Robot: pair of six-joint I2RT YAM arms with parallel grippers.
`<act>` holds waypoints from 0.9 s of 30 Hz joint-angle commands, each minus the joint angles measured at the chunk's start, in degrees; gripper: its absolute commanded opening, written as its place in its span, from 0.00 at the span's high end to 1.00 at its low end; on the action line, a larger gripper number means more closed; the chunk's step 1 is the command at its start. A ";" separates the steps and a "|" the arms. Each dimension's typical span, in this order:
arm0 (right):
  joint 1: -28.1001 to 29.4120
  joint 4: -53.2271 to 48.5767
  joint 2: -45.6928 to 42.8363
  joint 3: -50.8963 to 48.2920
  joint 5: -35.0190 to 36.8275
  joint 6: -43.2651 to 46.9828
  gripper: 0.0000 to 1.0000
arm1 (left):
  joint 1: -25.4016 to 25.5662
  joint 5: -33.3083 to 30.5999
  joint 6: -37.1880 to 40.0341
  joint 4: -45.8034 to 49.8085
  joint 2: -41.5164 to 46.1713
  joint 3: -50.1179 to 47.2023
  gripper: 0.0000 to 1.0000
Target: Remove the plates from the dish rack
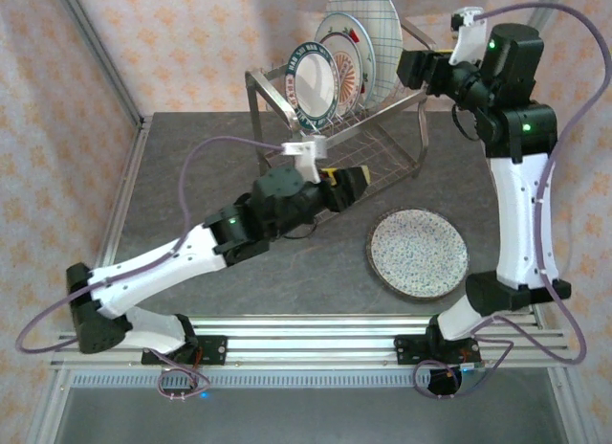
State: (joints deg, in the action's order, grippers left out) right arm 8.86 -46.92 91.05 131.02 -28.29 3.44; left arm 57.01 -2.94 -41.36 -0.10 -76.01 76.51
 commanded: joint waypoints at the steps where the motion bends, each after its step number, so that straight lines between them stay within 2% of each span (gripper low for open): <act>1: 0.28 0.61 3.89 6.76 -3.39 3.49 0.23 | 0.84 -9.53 7.73 -8.93 6.94 -2.57 0.43; 3: 0.28 0.56 6.16 8.88 -4.80 3.17 0.23 | 1.18 -13.52 11.12 -10.66 10.58 -3.93 0.40; 6: 0.27 -0.32 9.45 12.10 -5.67 2.66 0.26 | 1.55 -19.58 16.40 -13.31 15.39 -5.78 0.28; 9: 0.20 -1.04 11.79 14.65 -6.12 2.29 0.28 | 1.53 -22.29 21.21 -13.49 18.35 -5.23 0.24; 15: 0.19 -0.45 14.15 15.10 -7.16 1.58 0.41 | 1.46 -22.98 26.37 -9.73 20.58 -1.67 0.22; 27: -0.08 0.83 19.18 18.58 -10.05 -0.70 0.56 | 1.47 -21.42 24.18 -6.84 21.51 -0.84 0.22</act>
State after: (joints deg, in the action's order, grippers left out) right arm 8.84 -47.51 109.23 147.24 -36.03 4.14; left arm 58.30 -23.59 -17.45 -7.94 -55.53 74.17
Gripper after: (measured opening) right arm 0.449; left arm 0.782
